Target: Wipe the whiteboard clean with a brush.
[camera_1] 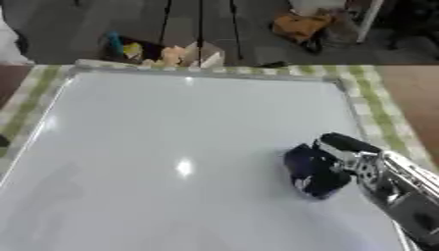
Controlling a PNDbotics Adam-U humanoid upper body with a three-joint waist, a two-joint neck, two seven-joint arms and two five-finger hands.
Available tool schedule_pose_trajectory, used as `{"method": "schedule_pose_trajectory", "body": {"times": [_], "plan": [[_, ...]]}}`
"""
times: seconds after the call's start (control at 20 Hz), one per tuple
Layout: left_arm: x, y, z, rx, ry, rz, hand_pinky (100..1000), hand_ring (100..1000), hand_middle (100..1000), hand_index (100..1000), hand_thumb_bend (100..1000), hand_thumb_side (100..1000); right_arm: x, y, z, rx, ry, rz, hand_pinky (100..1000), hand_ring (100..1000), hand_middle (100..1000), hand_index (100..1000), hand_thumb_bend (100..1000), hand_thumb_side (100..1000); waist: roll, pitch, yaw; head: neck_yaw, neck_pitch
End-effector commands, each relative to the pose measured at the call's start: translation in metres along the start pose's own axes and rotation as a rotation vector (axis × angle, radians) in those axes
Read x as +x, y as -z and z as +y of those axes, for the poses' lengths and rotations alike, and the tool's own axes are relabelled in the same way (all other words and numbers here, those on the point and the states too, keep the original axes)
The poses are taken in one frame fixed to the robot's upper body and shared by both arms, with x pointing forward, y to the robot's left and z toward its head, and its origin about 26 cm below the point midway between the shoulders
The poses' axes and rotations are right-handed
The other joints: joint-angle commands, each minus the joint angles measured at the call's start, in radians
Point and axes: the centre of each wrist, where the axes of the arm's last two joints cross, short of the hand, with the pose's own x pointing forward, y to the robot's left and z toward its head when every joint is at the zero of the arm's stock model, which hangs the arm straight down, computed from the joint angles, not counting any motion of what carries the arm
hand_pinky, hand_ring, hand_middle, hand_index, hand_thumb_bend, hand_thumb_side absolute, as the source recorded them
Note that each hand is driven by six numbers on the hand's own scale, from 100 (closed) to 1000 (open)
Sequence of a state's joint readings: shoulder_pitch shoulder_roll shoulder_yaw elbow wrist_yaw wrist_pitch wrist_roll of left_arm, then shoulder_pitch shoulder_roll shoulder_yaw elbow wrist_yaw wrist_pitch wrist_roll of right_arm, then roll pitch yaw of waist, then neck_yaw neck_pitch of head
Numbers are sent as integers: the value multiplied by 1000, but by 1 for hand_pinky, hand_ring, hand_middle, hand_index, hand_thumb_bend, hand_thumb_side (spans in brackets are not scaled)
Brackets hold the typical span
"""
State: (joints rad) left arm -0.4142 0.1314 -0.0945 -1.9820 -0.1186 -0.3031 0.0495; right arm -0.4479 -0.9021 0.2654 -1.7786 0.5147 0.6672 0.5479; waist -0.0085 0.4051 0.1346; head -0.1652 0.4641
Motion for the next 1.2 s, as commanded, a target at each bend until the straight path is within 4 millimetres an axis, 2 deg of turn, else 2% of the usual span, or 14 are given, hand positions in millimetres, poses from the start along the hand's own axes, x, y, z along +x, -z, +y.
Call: {"method": "schedule_pose_trajectory", "body": {"times": [0.05,0.75,1.2], "plan": [[6,5,1,-9,6,-29,466,920,808,624,100,979,-11,3,-4,98,67,144,225,402,389,185,100,277,3,-17,-4,1,-10],[6,5,1,-8,9,-28,466,920,808,624,100,979,-19,7,-4,42,56,217,223,404,392,186,100,285,4,-16,-4,1,-9],[6,6,1,-12,6,-31,466,920,808,625,100,978,-18,6,-3,30,43,224,222,405,392,187,100,289,4,-17,0,0,-8]]}}
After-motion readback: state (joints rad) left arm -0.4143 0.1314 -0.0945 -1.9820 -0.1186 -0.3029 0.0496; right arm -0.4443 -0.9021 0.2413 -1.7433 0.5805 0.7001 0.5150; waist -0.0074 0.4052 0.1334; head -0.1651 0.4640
